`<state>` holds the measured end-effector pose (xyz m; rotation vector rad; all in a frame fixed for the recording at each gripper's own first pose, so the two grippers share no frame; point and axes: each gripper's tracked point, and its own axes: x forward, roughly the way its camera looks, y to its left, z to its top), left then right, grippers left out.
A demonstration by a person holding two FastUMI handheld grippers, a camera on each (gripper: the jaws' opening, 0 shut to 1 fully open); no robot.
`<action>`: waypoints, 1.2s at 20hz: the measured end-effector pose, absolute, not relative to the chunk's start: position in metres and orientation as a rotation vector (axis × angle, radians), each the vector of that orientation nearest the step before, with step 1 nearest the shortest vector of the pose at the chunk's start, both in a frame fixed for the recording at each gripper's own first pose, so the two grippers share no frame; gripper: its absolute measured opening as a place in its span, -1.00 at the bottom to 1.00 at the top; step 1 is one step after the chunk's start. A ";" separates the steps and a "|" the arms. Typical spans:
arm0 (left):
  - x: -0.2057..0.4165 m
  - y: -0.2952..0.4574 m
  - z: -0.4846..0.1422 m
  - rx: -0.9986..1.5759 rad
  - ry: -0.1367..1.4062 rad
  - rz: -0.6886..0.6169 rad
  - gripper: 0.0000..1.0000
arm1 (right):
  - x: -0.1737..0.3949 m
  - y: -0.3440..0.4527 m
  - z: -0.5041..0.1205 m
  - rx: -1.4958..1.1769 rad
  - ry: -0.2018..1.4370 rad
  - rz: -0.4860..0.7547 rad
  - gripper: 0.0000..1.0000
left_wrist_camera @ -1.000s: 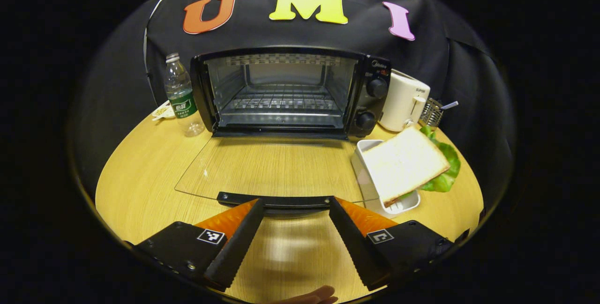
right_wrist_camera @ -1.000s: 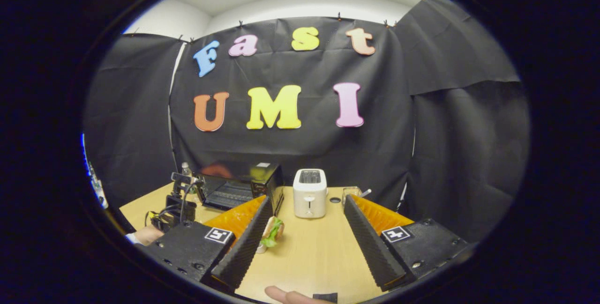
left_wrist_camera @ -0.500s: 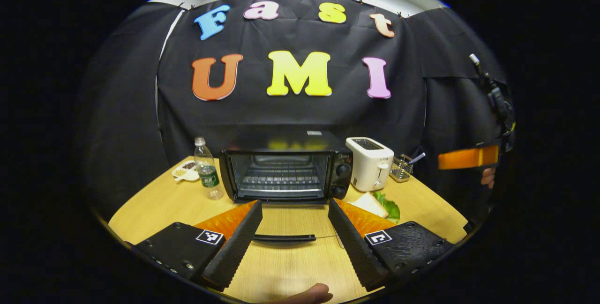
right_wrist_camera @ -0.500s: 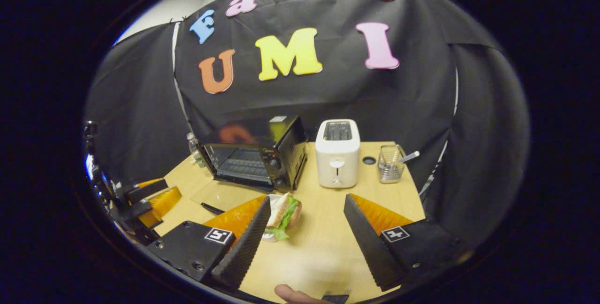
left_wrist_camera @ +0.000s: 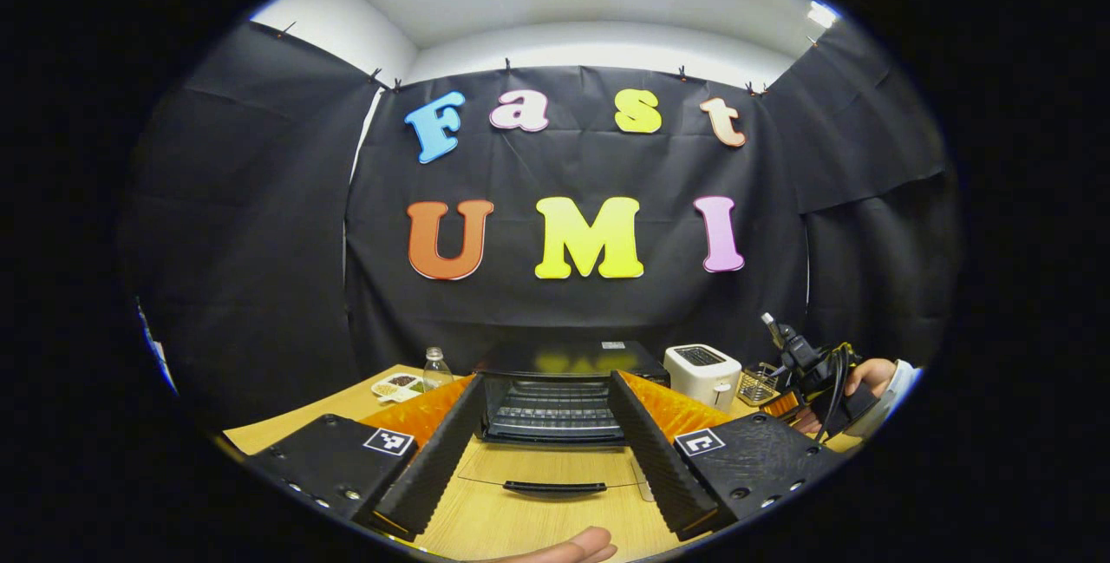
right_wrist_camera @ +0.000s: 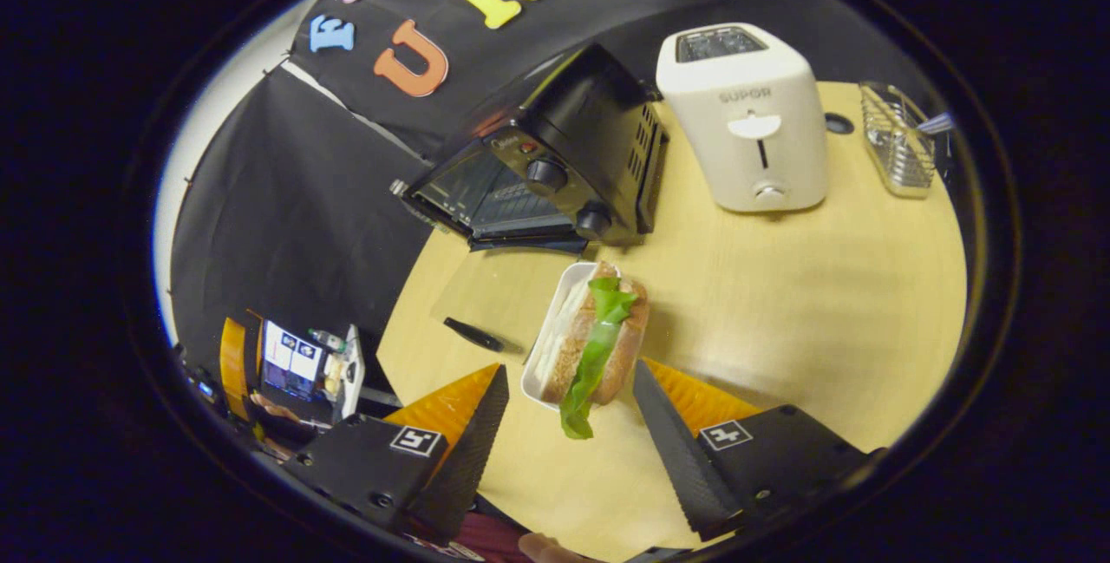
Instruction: Open the electric oven with the left hand, put the food in, and close the electric oven.
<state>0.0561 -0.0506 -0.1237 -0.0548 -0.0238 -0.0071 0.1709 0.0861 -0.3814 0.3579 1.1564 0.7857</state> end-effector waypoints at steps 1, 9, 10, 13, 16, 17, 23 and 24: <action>0.054 -0.049 -0.124 -0.055 -0.022 -0.002 0.87 | 0.170 0.092 -0.387 0.386 1.188 0.797 0.84; 0.053 -0.047 -0.141 -0.042 0.034 -0.007 0.87 | 0.168 0.100 -0.405 0.528 1.265 0.794 -0.22; 0.053 -0.048 -0.140 -0.048 0.034 -0.011 0.87 | 0.166 0.101 -0.403 0.533 1.258 0.785 -0.22; 0.051 -0.044 -0.137 -0.052 0.024 -0.012 0.87 | 0.158 0.098 -0.393 0.531 1.224 0.774 -0.23; 0.049 -0.042 -0.136 -0.060 0.021 -0.023 0.69 | 0.146 0.095 -0.367 0.561 1.178 0.781 -0.23; 0.048 -0.039 -0.137 -0.064 0.022 -0.023 0.87 | 0.143 0.099 -0.360 0.579 1.161 0.791 -0.24; 0.044 -0.007 -0.141 -0.074 0.018 0.013 0.87 | 0.121 0.159 -0.355 0.648 1.085 0.835 -0.24; 0.044 -0.001 -0.144 -0.074 0.027 0.029 0.87 | 0.118 0.174 -0.352 0.658 1.076 0.846 -0.24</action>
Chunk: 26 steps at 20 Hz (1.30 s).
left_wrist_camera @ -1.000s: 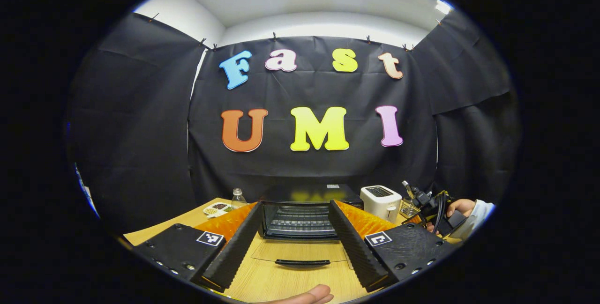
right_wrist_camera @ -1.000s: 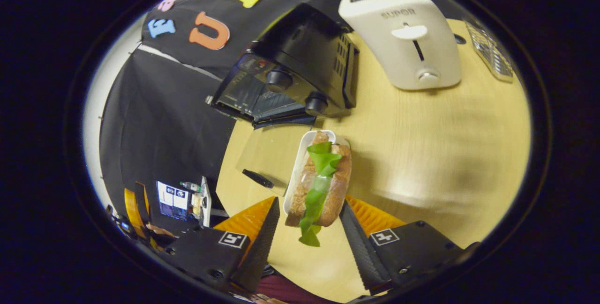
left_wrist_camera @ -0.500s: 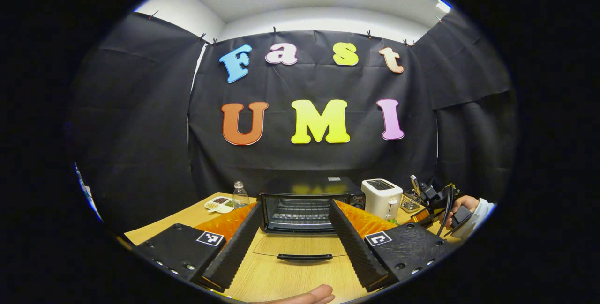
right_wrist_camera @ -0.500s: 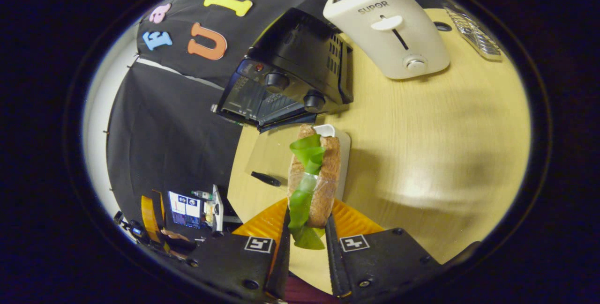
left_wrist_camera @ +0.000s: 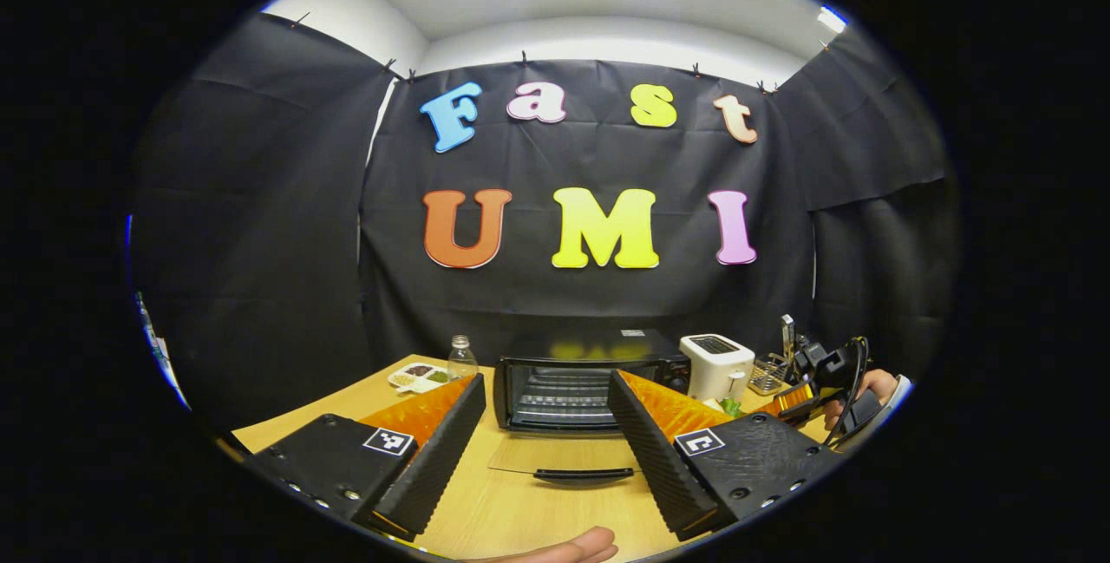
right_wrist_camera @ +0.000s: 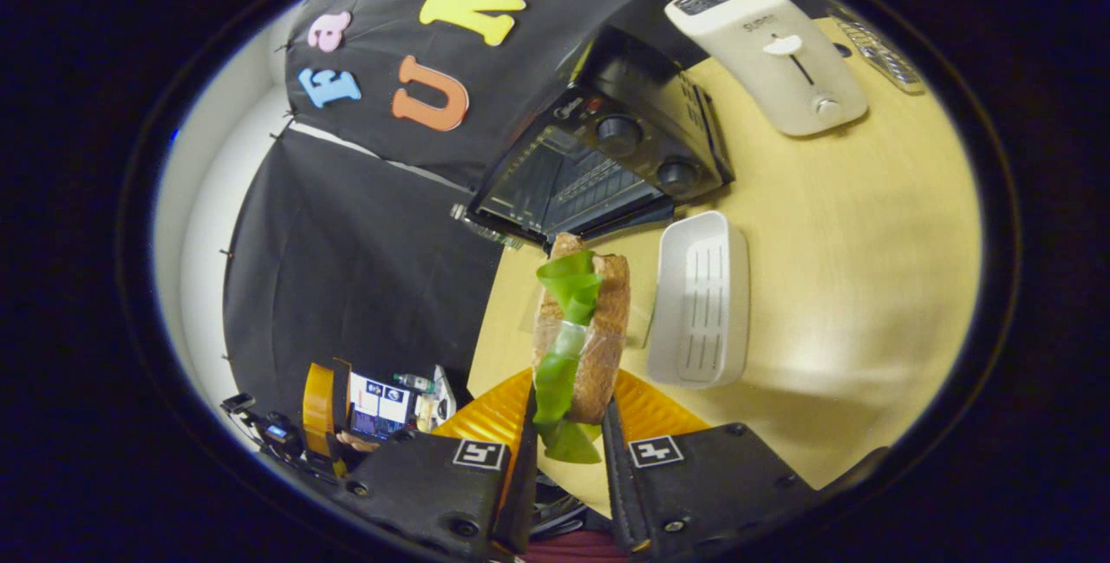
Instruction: Open the electric oven with the left hand, put the food in, and close the electric oven.
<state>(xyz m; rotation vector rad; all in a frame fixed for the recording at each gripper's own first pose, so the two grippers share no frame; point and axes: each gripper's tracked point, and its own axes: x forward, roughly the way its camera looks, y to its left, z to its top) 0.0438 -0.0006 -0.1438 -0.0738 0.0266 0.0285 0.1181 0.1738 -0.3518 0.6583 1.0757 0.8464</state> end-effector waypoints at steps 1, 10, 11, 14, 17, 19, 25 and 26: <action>0.044 0.003 -0.149 -0.082 0.043 0.033 0.87 | 0.119 0.190 -0.348 0.691 1.056 0.848 -0.24; 0.035 0.022 -0.164 -0.127 0.059 0.003 0.84 | 0.219 0.301 -0.350 1.038 0.626 0.534 -0.24; 0.034 0.024 -0.167 -0.127 0.069 0.002 0.84 | 0.235 0.309 -0.351 1.071 0.564 0.483 -0.24; 0.029 0.022 -0.179 -0.131 0.107 -0.024 0.85 | 0.281 0.333 -0.367 1.069 0.443 0.334 -0.24; 0.020 0.032 -0.177 -0.111 0.108 -0.017 0.85 | 0.321 0.344 -0.381 1.063 0.355 0.208 -0.24; 0.017 0.038 -0.174 -0.095 0.101 -0.009 0.84 | 0.339 0.351 -0.392 1.035 0.346 0.153 -0.24; 0.017 0.049 -0.176 -0.124 0.099 -0.011 0.84 | 0.377 0.358 -0.401 0.965 0.335 0.059 -0.24; 0.018 0.049 -0.177 -0.135 0.099 -0.014 0.84 | 0.377 0.361 -0.402 0.930 0.329 0.051 -0.41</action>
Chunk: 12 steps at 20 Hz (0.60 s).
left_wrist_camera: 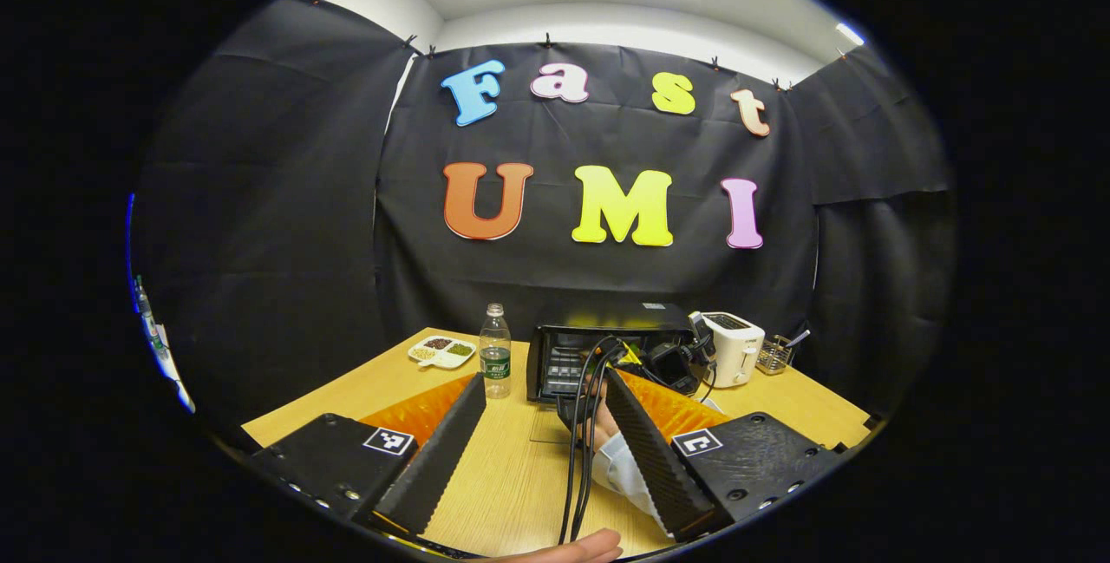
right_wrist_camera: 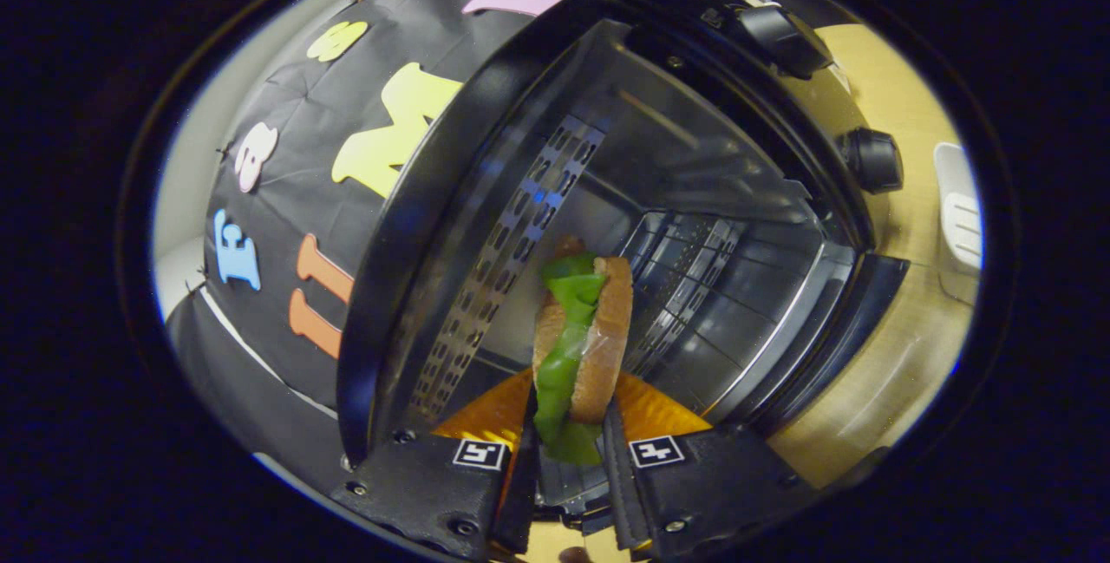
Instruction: Open the electric oven with the left hand, put the food in, and close the electric oven.
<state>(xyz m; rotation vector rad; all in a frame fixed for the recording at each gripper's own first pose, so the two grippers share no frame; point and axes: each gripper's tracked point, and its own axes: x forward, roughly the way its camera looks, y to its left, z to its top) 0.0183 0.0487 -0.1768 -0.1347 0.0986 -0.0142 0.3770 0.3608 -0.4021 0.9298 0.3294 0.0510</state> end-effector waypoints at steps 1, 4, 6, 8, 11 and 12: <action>0.020 0.049 -0.179 -0.148 0.101 -0.018 0.84 | 0.379 0.362 -0.401 0.905 0.327 0.053 -0.22; 0.023 0.050 -0.188 -0.182 0.127 -0.026 0.84 | 0.379 0.361 -0.408 0.847 0.359 0.023 -0.12; 0.024 0.053 -0.190 -0.178 0.132 -0.018 0.85 | 0.378 0.365 -0.406 0.816 0.367 0.031 -0.07; 0.023 0.054 -0.189 -0.182 0.126 -0.017 0.85 | 0.380 0.363 -0.405 0.799 0.363 0.030 -0.27; 0.023 0.055 -0.189 -0.188 0.123 -0.016 0.85 | 0.383 0.365 -0.407 0.773 0.373 0.034 -0.05; 0.023 0.056 -0.189 -0.190 0.124 -0.014 0.85 | 0.383 0.366 -0.405 0.759 0.372 0.037 -0.05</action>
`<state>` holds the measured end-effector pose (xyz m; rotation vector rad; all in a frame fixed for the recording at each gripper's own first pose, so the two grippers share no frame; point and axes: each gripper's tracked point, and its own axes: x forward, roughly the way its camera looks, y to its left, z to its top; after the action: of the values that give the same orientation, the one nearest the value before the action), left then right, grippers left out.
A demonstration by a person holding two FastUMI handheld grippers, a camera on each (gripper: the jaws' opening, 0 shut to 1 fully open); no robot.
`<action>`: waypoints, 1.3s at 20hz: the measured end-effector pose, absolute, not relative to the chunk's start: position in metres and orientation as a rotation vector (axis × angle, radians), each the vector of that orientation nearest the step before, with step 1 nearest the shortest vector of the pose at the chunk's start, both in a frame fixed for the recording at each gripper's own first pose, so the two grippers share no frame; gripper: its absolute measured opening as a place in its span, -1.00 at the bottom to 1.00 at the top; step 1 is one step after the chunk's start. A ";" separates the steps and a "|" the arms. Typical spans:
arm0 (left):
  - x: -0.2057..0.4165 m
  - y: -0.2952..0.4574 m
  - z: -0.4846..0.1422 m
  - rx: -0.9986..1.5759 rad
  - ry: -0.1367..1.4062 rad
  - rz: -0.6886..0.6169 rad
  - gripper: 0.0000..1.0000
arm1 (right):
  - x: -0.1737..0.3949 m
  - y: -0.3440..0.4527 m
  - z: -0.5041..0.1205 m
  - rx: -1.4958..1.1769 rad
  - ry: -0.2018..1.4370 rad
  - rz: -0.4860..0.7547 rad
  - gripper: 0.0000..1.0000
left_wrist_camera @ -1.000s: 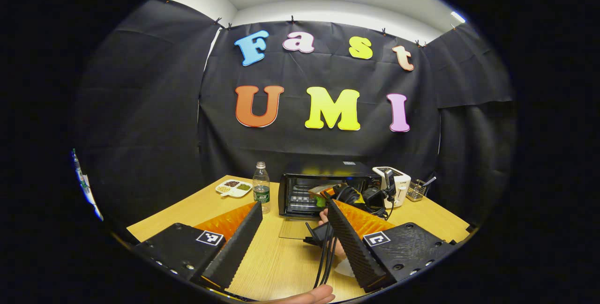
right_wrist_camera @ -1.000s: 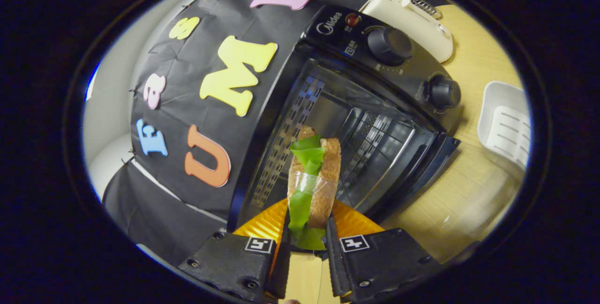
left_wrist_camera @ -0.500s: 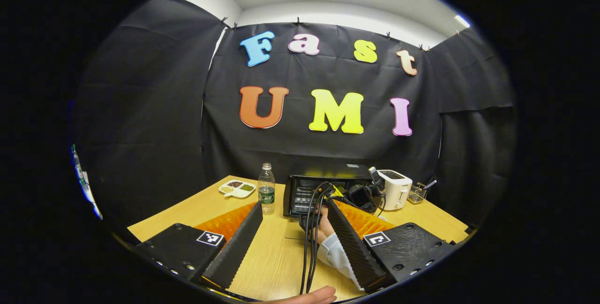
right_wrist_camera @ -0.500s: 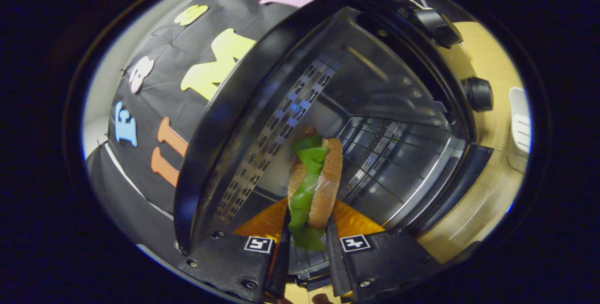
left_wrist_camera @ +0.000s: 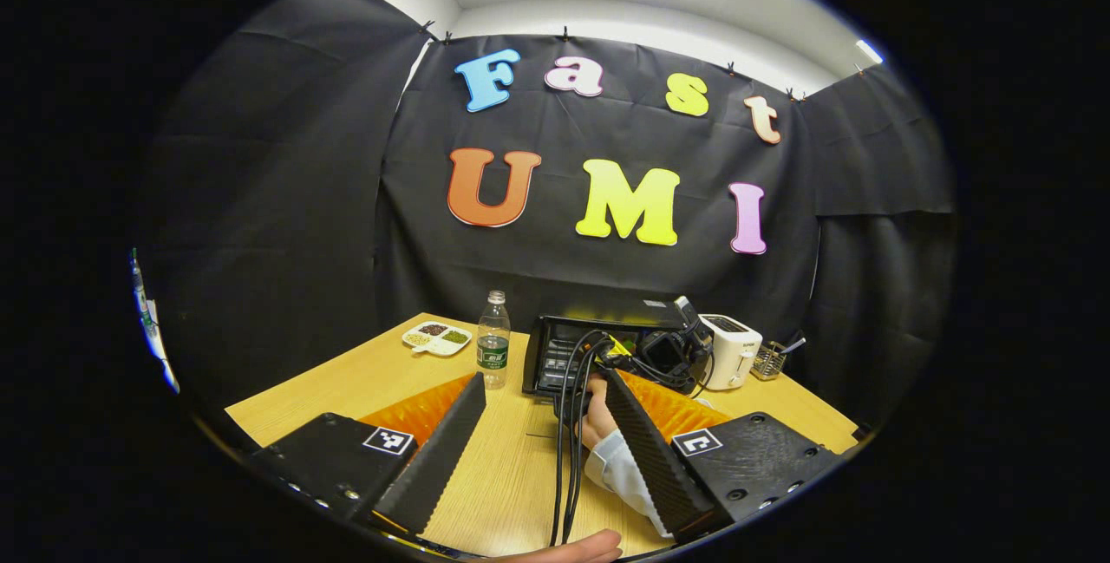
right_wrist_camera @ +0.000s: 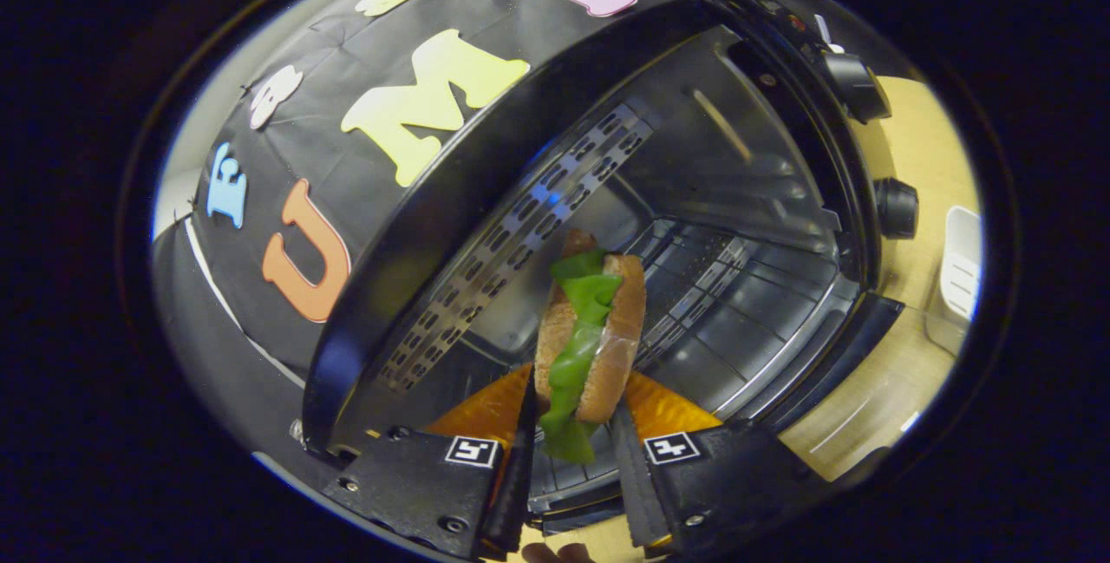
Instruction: Open the electric oven with the left hand, put the food in, and close the electric oven.
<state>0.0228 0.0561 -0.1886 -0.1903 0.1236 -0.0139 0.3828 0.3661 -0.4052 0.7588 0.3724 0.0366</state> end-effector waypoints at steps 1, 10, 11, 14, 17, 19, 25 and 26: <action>0.022 0.057 -0.189 -0.190 0.126 -0.009 0.85 | 0.383 0.367 -0.404 0.748 0.385 0.050 -0.02; 0.023 0.065 -0.196 -0.173 0.154 0.022 0.85 | 0.364 0.361 -0.399 0.276 0.495 0.085 1.00; 0.022 0.068 -0.197 -0.171 0.157 0.031 0.85 | 0.358 0.363 -0.400 0.244 0.528 0.111 1.00; 0.022 0.075 -0.196 -0.163 0.156 0.054 0.85 | 0.336 0.369 -0.399 0.182 0.635 0.195 1.00; 0.024 0.077 -0.196 -0.160 0.157 0.065 0.85 | 0.307 0.373 -0.396 0.162 0.724 0.292 1.00; 0.026 0.075 -0.198 -0.156 0.164 0.067 0.85 | 0.287 0.375 -0.390 0.176 0.780 0.365 1.00; 0.037 0.068 -0.203 -0.156 0.178 0.055 0.84 | 0.240 0.336 -0.325 0.169 0.671 0.437 1.00; 0.040 0.067 -0.204 -0.156 0.182 0.053 0.84 | 0.232 0.326 -0.309 0.164 0.633 0.437 1.00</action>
<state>0.0403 0.0674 -0.2040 -0.1555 0.1823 0.0530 0.2323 0.3261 -0.3090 0.1642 0.6328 0.4370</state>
